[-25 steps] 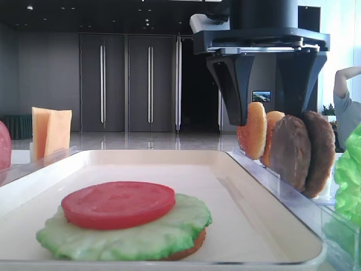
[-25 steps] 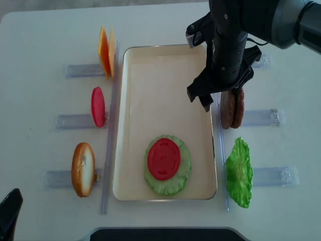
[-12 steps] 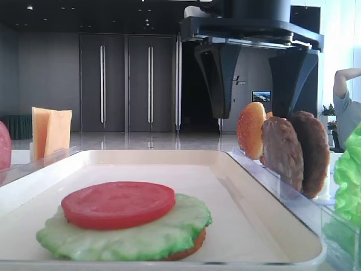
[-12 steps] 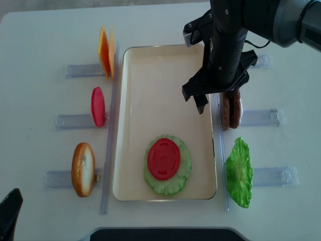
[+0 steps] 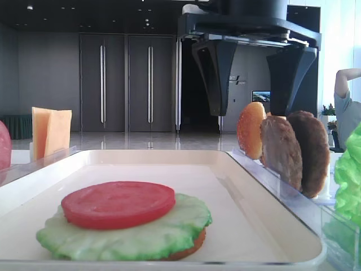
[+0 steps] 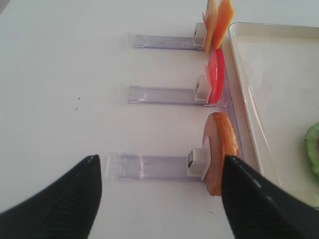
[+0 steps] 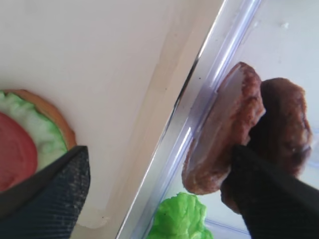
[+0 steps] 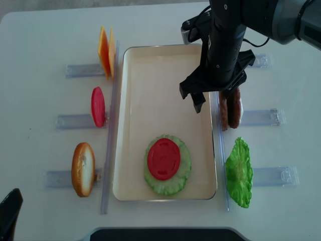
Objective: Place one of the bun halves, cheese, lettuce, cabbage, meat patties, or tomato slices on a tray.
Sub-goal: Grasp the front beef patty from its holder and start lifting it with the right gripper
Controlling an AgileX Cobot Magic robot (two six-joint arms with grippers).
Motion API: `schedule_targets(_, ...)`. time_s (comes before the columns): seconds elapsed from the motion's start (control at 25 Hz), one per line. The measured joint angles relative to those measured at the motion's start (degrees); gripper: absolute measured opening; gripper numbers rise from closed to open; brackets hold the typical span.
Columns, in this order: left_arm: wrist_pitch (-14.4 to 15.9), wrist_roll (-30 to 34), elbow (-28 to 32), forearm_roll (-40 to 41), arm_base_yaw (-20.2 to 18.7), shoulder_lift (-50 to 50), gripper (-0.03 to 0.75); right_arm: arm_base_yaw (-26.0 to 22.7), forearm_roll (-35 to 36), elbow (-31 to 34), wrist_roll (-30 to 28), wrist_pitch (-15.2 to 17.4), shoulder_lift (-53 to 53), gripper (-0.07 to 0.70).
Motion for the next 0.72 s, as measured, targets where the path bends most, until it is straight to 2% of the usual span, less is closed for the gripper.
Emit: schedule_targets(0.72,0.0,0.0,0.0,0.0,0.0,0.0,0.573,0.0,-1.6,-2.3,0.9,0.3,-0.6,0.548)
